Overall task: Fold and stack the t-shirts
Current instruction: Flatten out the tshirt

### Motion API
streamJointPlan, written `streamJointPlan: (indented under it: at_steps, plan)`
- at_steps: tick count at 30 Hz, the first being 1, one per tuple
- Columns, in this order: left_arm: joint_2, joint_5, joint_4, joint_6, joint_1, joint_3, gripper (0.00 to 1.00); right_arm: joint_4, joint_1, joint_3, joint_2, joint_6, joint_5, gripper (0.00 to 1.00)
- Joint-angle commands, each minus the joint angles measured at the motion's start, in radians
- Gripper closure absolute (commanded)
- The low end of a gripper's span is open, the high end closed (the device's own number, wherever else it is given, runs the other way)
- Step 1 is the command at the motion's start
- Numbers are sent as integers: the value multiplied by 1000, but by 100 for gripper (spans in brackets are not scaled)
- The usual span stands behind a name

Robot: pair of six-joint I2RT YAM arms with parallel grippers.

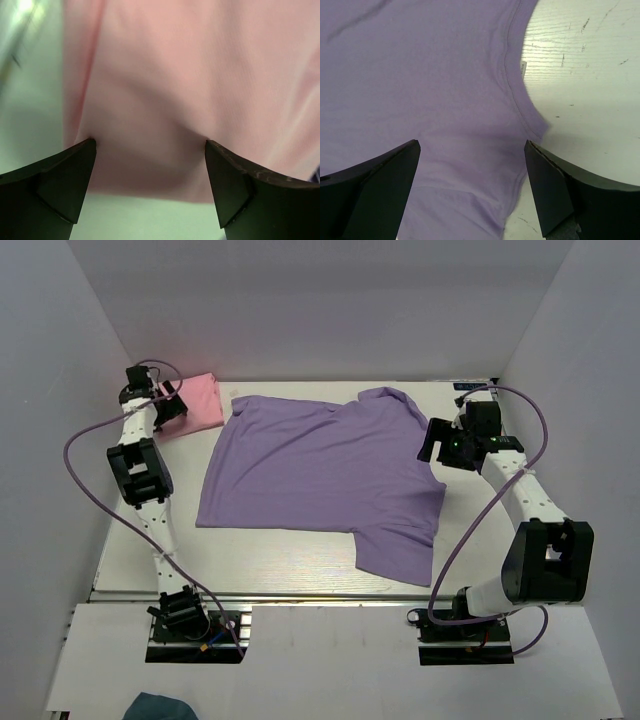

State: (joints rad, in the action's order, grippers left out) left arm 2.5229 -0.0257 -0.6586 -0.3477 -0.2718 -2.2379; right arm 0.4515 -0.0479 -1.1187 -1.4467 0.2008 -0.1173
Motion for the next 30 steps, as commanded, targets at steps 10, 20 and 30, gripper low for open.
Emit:
streamJointPlan:
  at_steps: [10, 20, 30]
  plan:
    - [27, -140, 85, 246, -60, -117, 0, -2, 0, -24, 40, -40, 5, 10]
    - [-159, -106, 139, 257, -47, -94, 0, -39, -12, -29, 49, -32, -24, 10]
    - [-452, -302, 80, 248, 38, 164, 0, 10, -44, 65, 65, 83, 171, 10]
